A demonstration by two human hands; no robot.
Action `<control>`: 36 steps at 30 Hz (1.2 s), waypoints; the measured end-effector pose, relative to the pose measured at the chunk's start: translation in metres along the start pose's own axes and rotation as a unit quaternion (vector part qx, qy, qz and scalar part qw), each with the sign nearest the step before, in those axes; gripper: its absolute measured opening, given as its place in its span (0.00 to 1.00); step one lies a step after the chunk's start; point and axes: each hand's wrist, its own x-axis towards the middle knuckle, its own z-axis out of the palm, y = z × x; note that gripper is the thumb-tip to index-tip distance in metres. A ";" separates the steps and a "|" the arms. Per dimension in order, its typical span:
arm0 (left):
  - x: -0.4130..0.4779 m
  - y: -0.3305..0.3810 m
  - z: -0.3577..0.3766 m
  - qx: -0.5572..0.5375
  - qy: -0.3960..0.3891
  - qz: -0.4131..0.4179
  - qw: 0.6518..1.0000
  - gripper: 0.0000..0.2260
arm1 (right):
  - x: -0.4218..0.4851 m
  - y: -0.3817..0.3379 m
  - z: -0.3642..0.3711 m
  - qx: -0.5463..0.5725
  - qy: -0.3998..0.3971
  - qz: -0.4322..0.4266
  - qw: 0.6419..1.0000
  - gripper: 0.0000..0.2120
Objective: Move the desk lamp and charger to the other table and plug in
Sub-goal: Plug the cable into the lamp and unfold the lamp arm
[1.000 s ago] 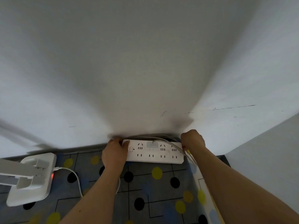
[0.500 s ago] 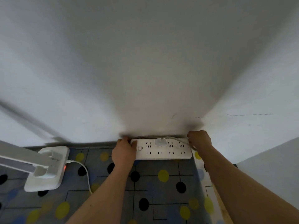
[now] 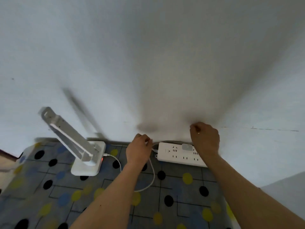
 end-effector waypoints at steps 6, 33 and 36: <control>-0.013 -0.052 -0.050 -0.007 0.007 0.022 1.000 0.10 | -0.031 -0.053 0.031 0.001 -0.075 -0.051 0.996 0.09; -0.005 -0.201 -0.189 -0.102 -0.022 -0.024 0.994 0.34 | -0.116 -0.255 0.152 0.063 -0.318 -0.172 0.930 0.17; 0.002 -0.200 -0.192 -0.110 -0.058 -0.019 0.992 0.32 | -0.117 -0.260 0.158 0.034 -0.327 -0.180 0.927 0.16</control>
